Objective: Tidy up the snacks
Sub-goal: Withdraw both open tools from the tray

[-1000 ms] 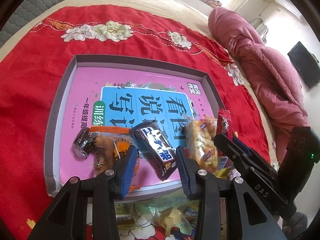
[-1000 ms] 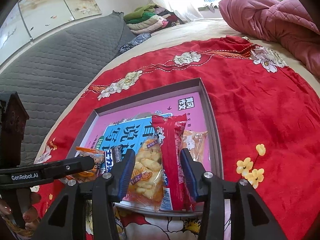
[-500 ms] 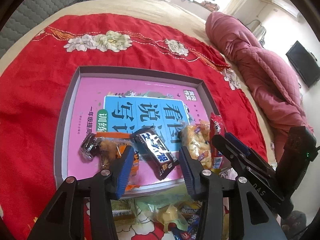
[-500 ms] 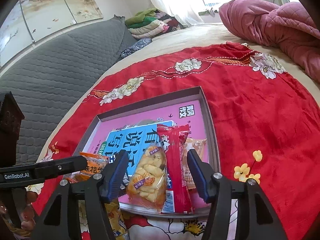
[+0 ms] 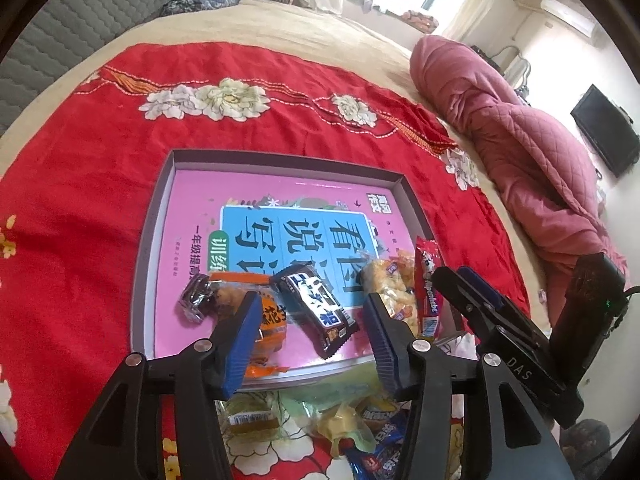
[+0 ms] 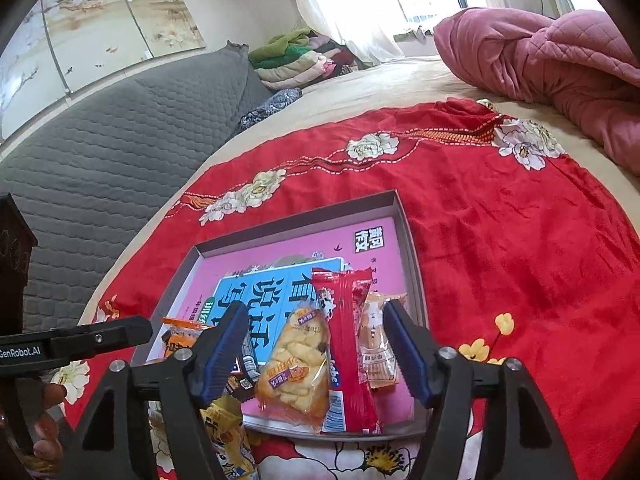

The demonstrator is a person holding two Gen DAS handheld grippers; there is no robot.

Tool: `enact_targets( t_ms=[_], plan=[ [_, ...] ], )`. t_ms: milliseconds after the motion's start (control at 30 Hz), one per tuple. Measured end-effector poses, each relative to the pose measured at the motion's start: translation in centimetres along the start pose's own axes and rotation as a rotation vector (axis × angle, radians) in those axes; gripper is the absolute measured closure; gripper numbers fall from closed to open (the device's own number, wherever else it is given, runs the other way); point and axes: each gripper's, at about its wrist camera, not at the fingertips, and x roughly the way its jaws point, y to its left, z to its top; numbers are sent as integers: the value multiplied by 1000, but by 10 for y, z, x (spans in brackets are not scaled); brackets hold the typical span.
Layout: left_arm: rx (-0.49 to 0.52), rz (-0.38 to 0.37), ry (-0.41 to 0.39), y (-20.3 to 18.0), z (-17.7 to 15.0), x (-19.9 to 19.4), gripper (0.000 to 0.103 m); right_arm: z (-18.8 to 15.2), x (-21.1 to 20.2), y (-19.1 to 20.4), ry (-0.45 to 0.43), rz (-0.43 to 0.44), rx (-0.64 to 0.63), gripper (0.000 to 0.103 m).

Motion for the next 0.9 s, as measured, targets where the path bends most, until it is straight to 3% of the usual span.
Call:
enact_targets(
  t_ms=[467,900],
  plan=[
    [-3,13,-25,6,-2,-20,44,13,-21,-2,-75,12,9,23],
    [-21,24,-33,16,-6,-33,44,14,-29,4,-93,26,-5,22]
  ],
)
